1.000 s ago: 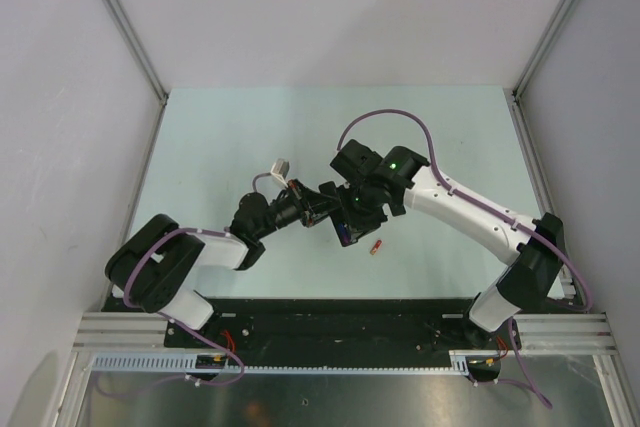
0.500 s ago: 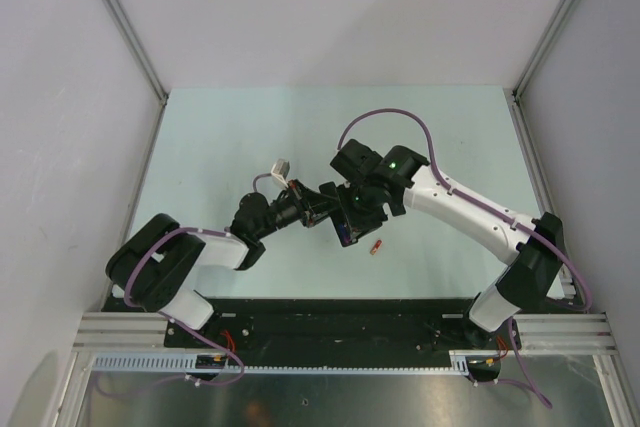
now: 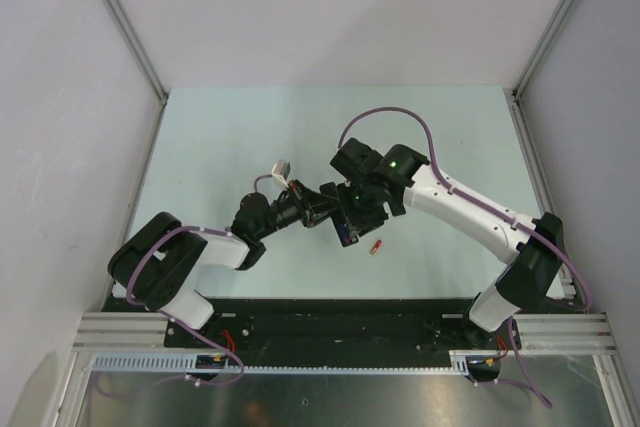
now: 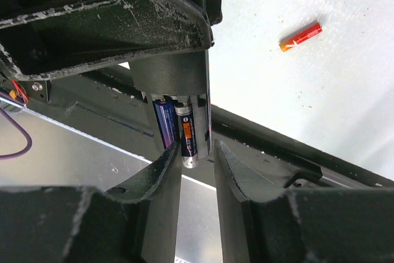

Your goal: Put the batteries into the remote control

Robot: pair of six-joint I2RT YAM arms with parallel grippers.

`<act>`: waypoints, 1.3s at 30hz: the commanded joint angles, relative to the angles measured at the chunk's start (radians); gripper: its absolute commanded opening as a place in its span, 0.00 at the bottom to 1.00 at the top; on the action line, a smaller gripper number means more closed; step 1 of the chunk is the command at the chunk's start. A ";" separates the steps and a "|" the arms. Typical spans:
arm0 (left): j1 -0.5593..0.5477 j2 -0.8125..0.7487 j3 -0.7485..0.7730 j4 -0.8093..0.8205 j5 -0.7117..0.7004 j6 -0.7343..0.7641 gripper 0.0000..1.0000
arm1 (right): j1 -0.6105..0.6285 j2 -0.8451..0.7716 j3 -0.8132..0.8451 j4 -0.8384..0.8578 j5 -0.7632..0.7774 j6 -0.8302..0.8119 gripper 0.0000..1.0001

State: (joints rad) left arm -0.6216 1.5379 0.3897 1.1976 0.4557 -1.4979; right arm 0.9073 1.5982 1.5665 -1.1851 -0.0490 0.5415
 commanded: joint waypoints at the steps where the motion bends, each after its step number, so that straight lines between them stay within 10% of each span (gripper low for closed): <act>1: -0.017 0.002 0.035 0.088 0.040 -0.038 0.00 | -0.011 0.012 0.049 0.008 0.047 -0.015 0.32; 28: -0.015 0.039 0.049 0.109 0.049 -0.061 0.00 | -0.024 -0.073 0.158 0.054 0.106 0.005 0.41; 39: 0.006 0.031 0.038 0.123 0.162 -0.093 0.00 | -0.074 -0.463 -0.339 0.501 -0.044 -0.106 0.41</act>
State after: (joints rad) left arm -0.6250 1.5738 0.4038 1.2564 0.5468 -1.5635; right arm 0.8200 1.2179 1.3361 -0.9009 -0.0177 0.5121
